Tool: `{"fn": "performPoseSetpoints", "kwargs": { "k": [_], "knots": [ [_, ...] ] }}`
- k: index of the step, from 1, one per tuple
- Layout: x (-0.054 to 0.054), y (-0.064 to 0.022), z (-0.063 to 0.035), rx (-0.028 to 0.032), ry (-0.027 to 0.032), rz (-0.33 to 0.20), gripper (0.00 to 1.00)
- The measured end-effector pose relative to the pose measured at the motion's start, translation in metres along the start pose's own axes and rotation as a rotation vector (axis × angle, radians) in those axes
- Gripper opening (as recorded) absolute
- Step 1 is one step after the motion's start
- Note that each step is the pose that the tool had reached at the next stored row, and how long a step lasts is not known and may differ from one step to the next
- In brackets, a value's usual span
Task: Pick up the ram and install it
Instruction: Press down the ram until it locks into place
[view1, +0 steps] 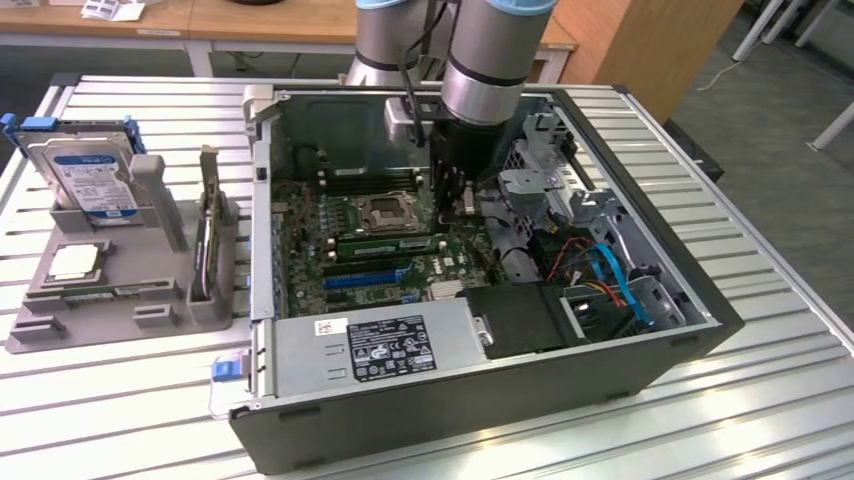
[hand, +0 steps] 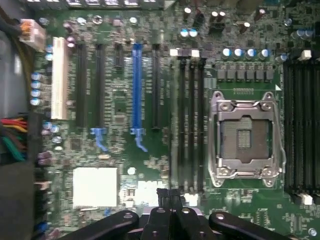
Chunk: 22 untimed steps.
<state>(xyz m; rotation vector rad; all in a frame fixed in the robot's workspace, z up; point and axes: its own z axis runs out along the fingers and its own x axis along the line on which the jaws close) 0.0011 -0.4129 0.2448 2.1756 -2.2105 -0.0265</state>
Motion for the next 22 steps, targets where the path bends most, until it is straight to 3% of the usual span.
{"fn": "performPoseSetpoints", "kwargs": {
  "k": [12,22],
  "knots": [
    [-0.004,0.0037,0.0181,0.0001,-0.0004,0.005,0.11],
    [-0.003,0.0034,0.0233,-0.0005,0.0012,0.005,0.11]
  ]
}}
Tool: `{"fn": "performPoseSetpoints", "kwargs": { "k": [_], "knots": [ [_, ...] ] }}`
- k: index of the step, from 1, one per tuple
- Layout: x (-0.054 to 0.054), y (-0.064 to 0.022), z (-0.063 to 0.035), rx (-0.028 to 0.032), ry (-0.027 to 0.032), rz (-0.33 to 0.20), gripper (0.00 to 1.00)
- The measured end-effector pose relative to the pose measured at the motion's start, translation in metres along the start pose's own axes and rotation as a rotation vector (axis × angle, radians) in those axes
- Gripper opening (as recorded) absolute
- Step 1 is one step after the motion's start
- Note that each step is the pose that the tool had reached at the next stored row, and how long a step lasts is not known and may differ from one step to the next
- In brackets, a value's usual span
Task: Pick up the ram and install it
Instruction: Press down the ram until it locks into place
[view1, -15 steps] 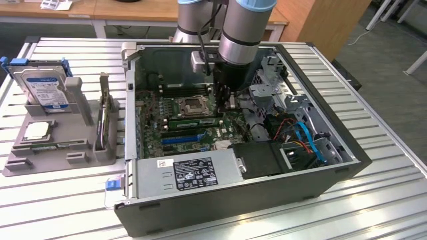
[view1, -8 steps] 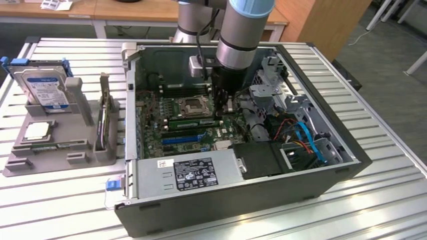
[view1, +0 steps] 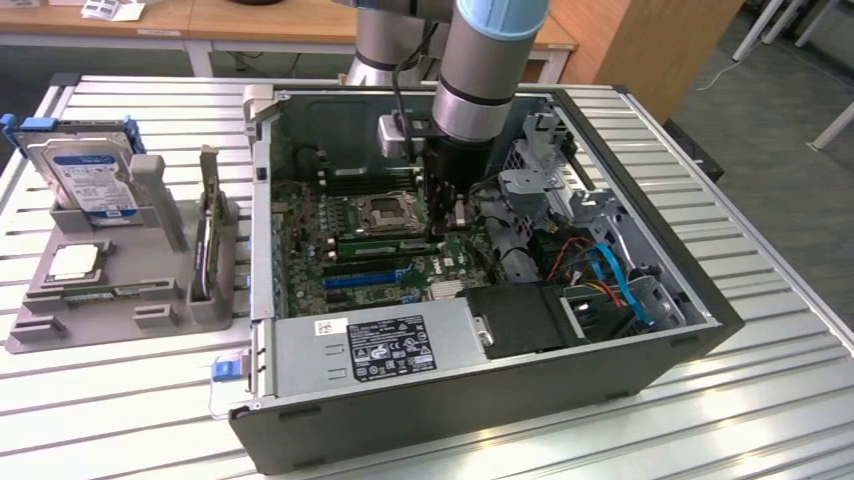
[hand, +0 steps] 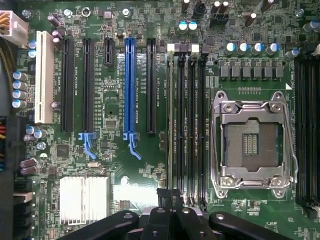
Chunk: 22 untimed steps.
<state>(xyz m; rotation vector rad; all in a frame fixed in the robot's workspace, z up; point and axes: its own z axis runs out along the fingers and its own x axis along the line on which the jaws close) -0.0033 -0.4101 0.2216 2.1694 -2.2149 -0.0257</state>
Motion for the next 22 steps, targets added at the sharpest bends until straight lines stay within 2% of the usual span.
{"fn": "performPoseSetpoints", "kwargs": {
  "k": [1,3,5,12,22],
  "knots": [
    [0.000,0.0002,-0.0032,0.0005,-0.0032,0.000,0.11],
    [0.000,0.0009,-0.0126,0.0006,-0.0017,0.003,0.11],
    [0.000,0.0056,-0.0172,0.0005,-0.0016,0.003,0.11],
    [0.001,0.0362,-0.0172,0.0007,0.0005,0.003,0.11],
    [0.002,0.0819,-0.0153,0.0009,0.0132,0.004,0.11]
  ]
}}
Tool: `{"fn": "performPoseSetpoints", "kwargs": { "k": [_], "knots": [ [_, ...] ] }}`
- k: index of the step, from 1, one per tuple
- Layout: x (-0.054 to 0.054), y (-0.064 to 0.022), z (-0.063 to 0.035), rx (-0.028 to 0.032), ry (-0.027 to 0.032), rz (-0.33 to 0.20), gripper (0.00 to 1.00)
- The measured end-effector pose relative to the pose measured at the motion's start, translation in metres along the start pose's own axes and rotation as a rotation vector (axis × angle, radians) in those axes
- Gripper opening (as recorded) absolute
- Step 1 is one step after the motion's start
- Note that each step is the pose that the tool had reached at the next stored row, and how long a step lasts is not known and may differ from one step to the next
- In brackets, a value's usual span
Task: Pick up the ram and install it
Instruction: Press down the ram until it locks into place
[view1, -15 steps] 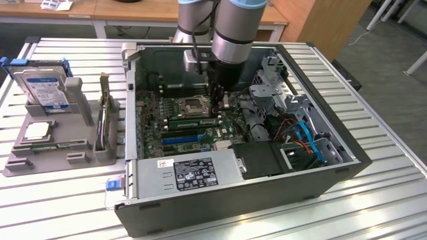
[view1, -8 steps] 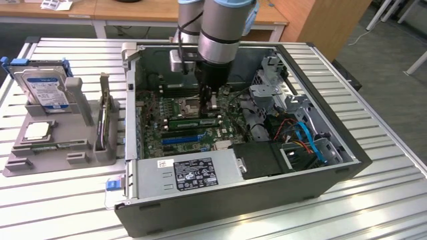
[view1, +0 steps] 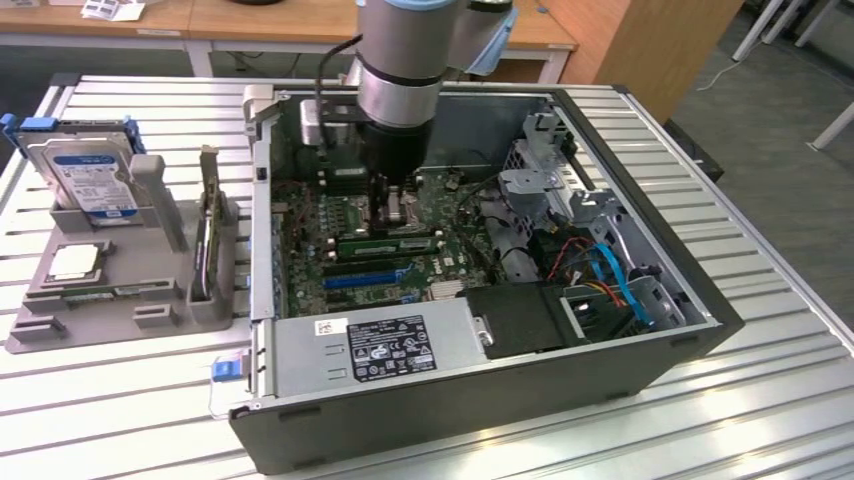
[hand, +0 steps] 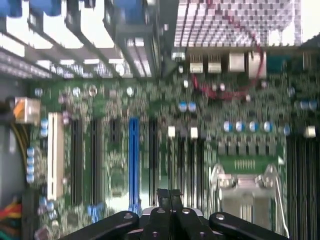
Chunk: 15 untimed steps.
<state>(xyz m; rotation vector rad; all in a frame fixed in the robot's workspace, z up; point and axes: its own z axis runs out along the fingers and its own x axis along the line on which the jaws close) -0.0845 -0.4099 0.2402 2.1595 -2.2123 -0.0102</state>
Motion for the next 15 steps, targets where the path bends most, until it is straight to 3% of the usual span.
{"fn": "performPoseSetpoints", "kwargs": {
  "k": [6,15],
  "knots": [
    [0.001,0.0253,0.0011,0.0003,0.0051,0.000,0.11],
    [0.000,0.0250,0.0158,-0.0001,0.0060,0.000,0.11]
  ]
}}
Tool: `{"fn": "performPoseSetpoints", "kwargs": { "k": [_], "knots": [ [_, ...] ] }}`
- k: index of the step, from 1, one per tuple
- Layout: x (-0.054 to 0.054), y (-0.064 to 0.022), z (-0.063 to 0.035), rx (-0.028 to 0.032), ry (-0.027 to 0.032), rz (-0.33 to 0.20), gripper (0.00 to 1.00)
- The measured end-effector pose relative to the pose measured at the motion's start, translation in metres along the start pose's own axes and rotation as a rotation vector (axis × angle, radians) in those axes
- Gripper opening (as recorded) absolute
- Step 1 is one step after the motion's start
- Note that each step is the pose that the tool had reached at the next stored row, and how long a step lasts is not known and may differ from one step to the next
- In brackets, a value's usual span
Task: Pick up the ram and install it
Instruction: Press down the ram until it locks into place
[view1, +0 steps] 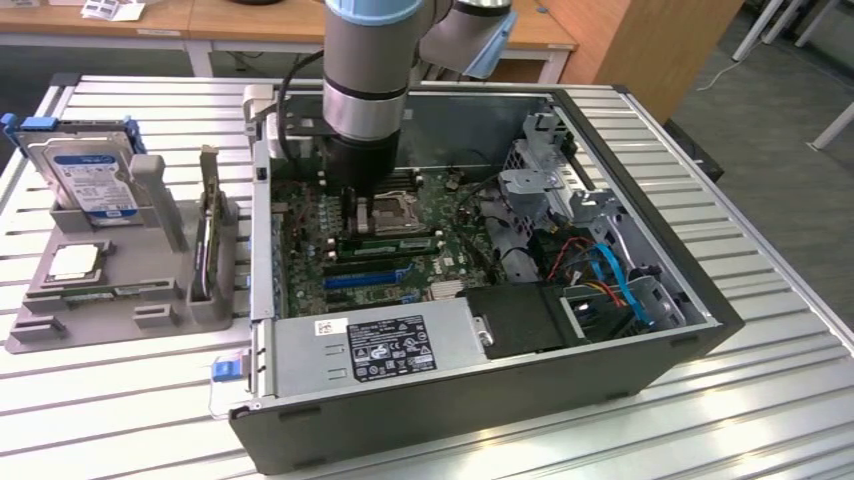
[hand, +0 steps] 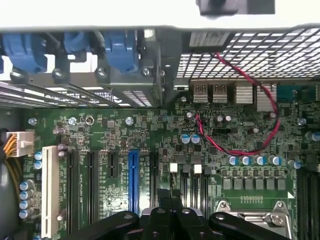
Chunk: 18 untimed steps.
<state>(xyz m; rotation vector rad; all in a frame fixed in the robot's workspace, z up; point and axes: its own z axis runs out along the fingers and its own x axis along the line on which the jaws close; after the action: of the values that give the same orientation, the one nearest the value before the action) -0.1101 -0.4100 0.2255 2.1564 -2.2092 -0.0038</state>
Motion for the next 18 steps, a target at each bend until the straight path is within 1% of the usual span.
{"fn": "performPoseSetpoints", "kwargs": {
  "k": [2,3,4,7,8,14,18],
  "knots": [
    [0.000,0.0000,0.0031,-0.0003,0.0010,0.000,0.11],
    [0.000,0.0000,0.0031,-0.0001,0.0006,0.000,0.11],
    [0.000,-0.0001,0.0011,0.0015,-0.0018,0.000,0.11],
    [0.000,-0.0009,-0.0131,-0.0006,-0.0007,0.000,0.11],
    [0.000,-0.0028,-0.0148,-0.0016,-0.0008,0.000,0.11],
    [0.001,-0.0298,-0.0171,-0.0073,-0.0004,0.000,0.11],
    [0.000,-0.0470,-0.0179,-0.0092,-0.0003,-0.001,0.11]
  ]
}}
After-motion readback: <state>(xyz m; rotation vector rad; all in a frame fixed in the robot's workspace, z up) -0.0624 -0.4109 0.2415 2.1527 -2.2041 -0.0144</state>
